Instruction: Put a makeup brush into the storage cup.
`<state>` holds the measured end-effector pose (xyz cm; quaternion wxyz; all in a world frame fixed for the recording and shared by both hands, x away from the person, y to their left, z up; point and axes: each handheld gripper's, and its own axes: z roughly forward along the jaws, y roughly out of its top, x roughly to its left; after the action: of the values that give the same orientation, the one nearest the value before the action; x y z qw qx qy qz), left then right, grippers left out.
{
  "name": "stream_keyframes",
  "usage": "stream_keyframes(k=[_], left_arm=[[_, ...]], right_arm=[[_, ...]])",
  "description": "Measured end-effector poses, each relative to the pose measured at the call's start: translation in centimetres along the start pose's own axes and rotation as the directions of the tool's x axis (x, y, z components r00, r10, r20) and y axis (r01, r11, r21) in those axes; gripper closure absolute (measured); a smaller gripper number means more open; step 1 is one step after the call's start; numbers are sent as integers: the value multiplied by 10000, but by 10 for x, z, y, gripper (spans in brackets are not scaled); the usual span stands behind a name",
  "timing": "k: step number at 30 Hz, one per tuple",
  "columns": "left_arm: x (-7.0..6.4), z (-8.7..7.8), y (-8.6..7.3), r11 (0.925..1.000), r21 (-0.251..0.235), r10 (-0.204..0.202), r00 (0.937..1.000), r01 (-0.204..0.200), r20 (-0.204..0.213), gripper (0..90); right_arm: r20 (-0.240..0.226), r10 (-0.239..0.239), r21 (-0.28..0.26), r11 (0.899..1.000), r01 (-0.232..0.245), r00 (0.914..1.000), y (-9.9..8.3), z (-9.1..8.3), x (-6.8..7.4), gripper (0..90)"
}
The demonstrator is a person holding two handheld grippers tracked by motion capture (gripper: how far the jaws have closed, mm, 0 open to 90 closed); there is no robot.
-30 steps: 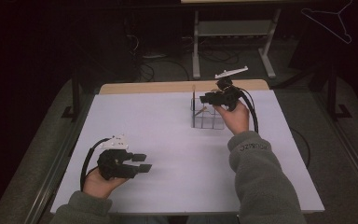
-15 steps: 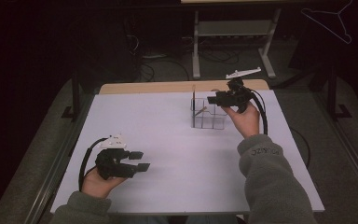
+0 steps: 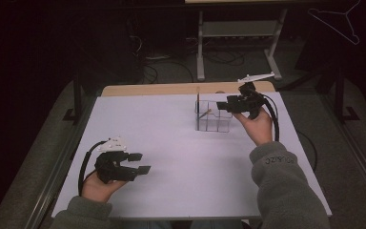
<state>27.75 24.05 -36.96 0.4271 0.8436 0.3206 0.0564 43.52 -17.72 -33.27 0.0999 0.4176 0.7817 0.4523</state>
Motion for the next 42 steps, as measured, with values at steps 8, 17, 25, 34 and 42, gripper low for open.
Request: stream_keyframes(k=[8, 17, 25, 34, 42], left_arm=[[2, -2, -2, 9999, -91, -43, 9998, 41, -185, 380], [4, -4, -3, 9999, -100, 7, 9991, -11, -418, 364], [7, -6, -5, 9999, -130, -43, 9984, 36, -561, 352], [8, -7, -7, 9998, -164, -72, 9976, 61, -693, 340], [9, -8, -9, 9997, -232, -61, 9964, 42, -840, 330]], right_arm=[[-48, 14, 34, 10000, -14, 10000, -9, -6, -1, 357], [-143, 2, -34, 10000, -3, 9999, -15, -16, 2, 336], [-157, -129, 73, 9999, 130, 9998, -24, -21, 4, 324], [-212, -201, 59, 9998, 202, 9996, -33, -27, 6, 307], [-269, -266, 93, 9996, 269, 9993, -44, -31, 9, 284]])
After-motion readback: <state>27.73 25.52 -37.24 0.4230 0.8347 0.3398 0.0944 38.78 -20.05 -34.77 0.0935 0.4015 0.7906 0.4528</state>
